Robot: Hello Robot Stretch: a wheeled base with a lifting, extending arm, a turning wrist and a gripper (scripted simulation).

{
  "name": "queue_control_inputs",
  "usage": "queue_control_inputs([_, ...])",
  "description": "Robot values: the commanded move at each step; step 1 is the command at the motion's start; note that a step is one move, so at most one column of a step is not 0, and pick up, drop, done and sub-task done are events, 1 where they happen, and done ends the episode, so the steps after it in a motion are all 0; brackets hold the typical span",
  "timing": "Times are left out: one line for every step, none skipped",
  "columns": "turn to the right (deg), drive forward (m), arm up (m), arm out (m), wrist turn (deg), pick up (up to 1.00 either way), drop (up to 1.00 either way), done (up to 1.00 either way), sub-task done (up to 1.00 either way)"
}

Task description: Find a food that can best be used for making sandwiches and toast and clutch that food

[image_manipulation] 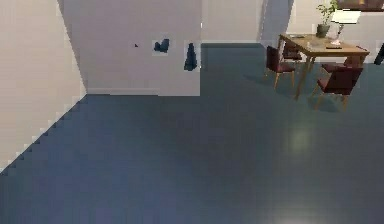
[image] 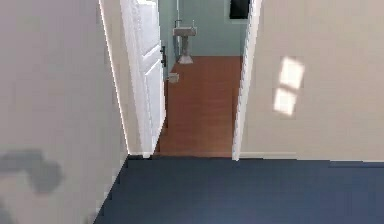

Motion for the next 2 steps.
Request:
queue_control_inputs([0.0,1.0,0.0,0.0,0.0,0.0,0.0,0.0,0.0])
queue_control_inputs([-3.0,0.0,0.0,0.0,0.0,0.0,0.0,0.0,0.0])
